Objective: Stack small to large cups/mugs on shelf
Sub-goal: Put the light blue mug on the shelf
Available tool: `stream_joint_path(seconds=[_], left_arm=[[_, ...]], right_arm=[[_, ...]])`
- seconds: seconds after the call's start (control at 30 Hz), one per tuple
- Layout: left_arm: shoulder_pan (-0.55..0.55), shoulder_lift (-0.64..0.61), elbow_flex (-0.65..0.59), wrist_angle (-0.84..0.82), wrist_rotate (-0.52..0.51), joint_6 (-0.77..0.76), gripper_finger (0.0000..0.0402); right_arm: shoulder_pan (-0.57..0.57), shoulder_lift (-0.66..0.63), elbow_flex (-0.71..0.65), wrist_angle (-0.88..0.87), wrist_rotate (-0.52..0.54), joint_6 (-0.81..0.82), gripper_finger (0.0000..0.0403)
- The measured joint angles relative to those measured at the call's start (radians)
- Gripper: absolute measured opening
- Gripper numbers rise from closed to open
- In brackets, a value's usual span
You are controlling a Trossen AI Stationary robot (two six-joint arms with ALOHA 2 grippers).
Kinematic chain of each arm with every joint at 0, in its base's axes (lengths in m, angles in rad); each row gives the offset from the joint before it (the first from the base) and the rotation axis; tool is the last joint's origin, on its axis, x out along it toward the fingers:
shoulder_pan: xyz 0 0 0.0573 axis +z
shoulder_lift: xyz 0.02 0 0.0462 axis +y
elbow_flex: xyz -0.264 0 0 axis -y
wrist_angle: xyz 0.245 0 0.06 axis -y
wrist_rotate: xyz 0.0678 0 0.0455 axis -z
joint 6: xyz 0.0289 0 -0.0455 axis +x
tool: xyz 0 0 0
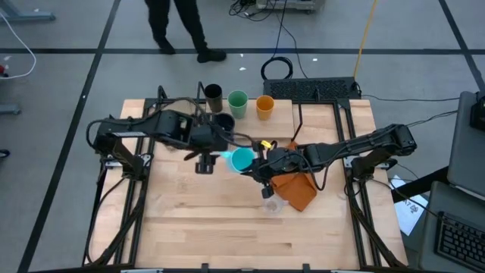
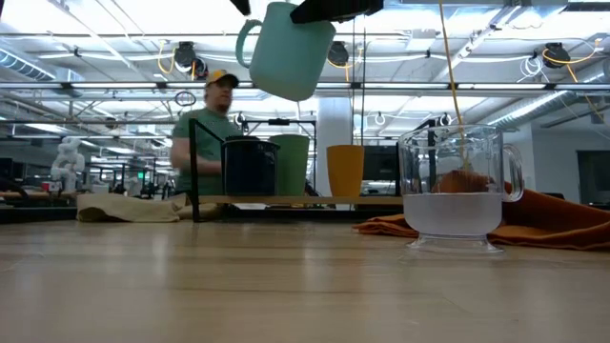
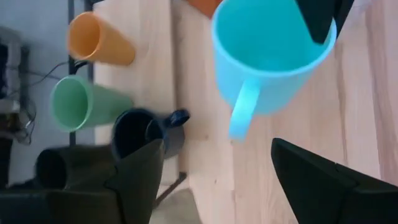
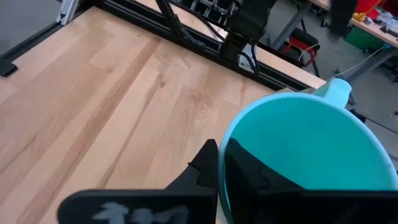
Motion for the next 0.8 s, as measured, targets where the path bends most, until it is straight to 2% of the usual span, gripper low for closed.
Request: stream_joint_path(seconds=[0.13,0.27,0.33,0.53,0.67,0.8], left_arm=[[0.000,0.000,0.119,-0.142,-0.044,-0.064,0.0298],[-0.010,-0.064,0.172,-0.138,-0.042,-0.096,0.0299],[-0.018,-0.119,0.197,-0.125,-0.090,-0.118,0.0298],[-0.084,-0.291,0.193,-0.135,-0.149,-0.273,0.0299],[-0.174,-0.382,0.165,-0.131,-0.190,-0.343,0.0298],[-0.263,-0.431,0.121,-0.129,-0.270,-0.384,0.0298]], right_arm=[[0.000,-0.001,0.000,-0.018,0.033,0.002,0.0000],[0.000,-0.014,0.000,-0.047,0.055,0.033,0.0000],[0.000,-0.033,0.002,-0.061,0.069,0.051,0.0000],[-0.002,-0.089,0.001,-0.115,0.109,0.087,0.0000],[-0.011,-0.122,0.002,-0.157,0.157,0.107,0.0000],[-0.030,-0.130,0.002,-0.184,0.155,0.137,0.0000]])
